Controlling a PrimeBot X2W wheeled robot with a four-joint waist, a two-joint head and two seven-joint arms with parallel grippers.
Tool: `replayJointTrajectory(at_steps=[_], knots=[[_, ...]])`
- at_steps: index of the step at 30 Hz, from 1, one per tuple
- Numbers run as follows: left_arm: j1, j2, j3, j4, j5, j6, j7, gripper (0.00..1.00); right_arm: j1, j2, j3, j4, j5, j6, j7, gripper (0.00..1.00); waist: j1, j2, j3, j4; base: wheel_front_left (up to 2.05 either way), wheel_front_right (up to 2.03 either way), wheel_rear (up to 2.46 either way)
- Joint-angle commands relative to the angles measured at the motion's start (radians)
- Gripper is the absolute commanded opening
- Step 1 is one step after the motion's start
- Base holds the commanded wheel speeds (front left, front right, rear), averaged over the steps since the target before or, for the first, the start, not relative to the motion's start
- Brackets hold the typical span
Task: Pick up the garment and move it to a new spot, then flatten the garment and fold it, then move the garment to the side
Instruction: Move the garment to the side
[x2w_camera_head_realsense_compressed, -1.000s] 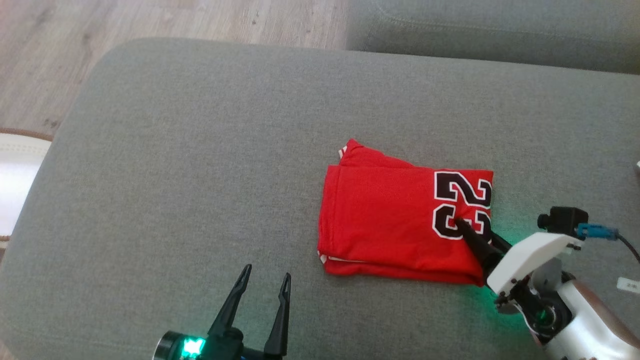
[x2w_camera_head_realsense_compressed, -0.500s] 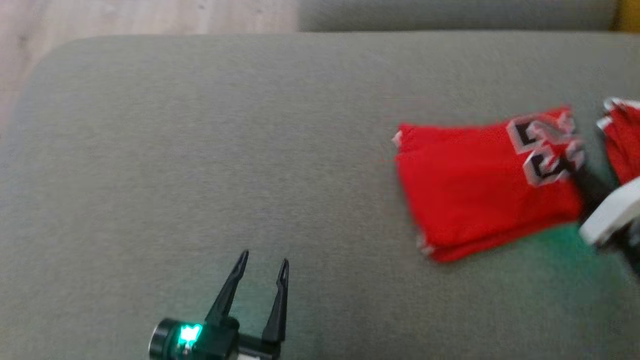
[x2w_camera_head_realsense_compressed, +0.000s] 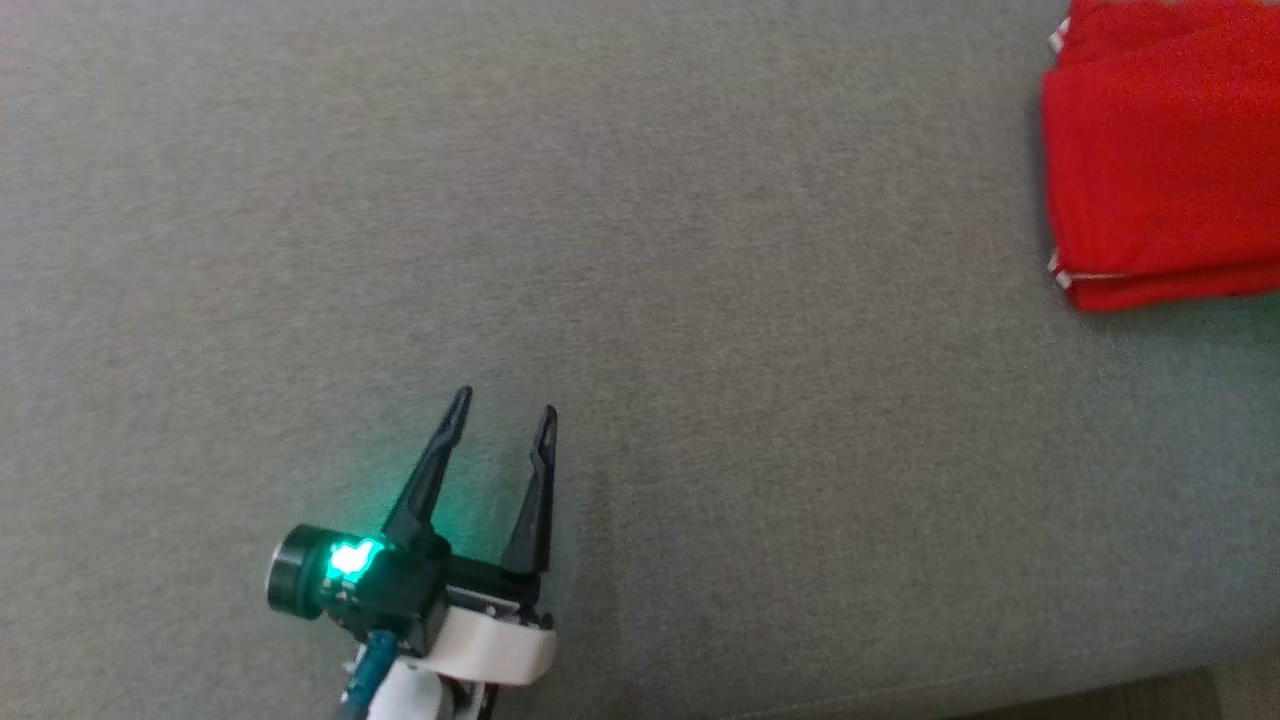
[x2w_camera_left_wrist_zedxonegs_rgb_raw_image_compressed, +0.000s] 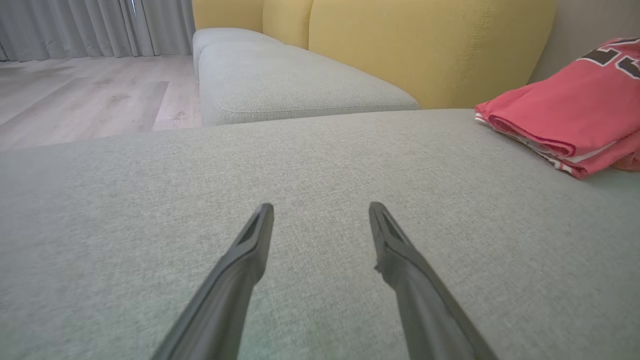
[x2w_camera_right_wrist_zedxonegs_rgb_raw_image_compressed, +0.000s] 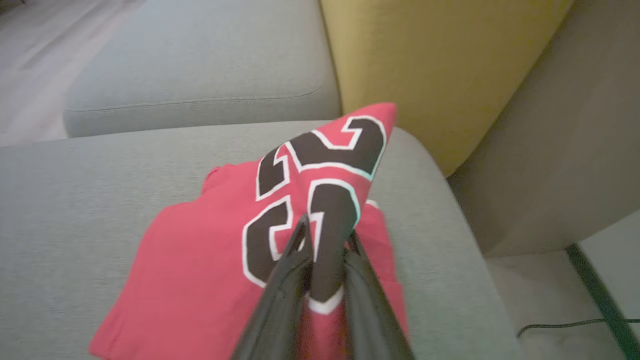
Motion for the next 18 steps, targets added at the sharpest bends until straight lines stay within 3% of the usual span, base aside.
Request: replayJointTrajectory(at_steps=[1, 4, 7, 12, 14, 15, 18], knots=[[-0.025, -0.005, 0.039, -0.036, -0.013, -0.006, -0.010, 1.00, -0.005, -0.070, -0.029, 0.010, -0.039, 0.007, -0.035, 1.00, -0.0002, 0.0000, 0.027, -0.031, 0.00, 0.00, 0.00], [-0.032, -0.008, 0.049, -0.039, -0.037, -0.009, -0.010, 1.00, -0.021, -0.049, -0.062, 0.063, -0.129, 0.007, -0.132, 1.00, -0.0002, 0.0000, 0.006, -0.028, 0.00, 0.00, 0.00], [-0.026, -0.010, 0.055, -0.027, -0.079, -0.008, -0.010, 1.00, -0.029, 0.023, -0.086, 0.122, -0.260, 0.007, -0.244, 1.00, -0.0002, 0.0000, -0.042, -0.016, 0.00, 0.00, 0.00], [-0.001, -0.012, 0.045, 0.007, -0.128, 0.013, -0.010, 1.00, 0.033, 0.216, -0.076, 0.126, -0.416, 0.007, -0.336, 1.00, -0.0002, 0.0000, -0.158, 0.014, 0.00, 0.00, 0.00], [0.011, -0.012, 0.039, 0.016, -0.141, 0.027, -0.010, 1.00, 0.082, 0.301, -0.083, 0.111, -0.449, 0.007, -0.363, 1.00, -0.0002, 0.0000, -0.210, 0.030, 0.00, 0.00, 0.00], [0.011, -0.012, 0.039, 0.016, -0.141, 0.027, -0.010, 1.00, 0.082, 0.301, -0.083, 0.111, -0.449, 0.007, -0.363, 1.00, -0.0002, 0.0000, -0.210, 0.030, 0.00, 0.00, 0.00], [0.034, -0.012, 0.034, 0.021, -0.159, 0.050, -0.010, 1.00, 0.183, 0.438, -0.128, 0.086, -0.481, 0.007, -0.388, 1.00, -0.0002, 0.0000, -0.285, 0.059, 0.00, 0.00, 0.00]])
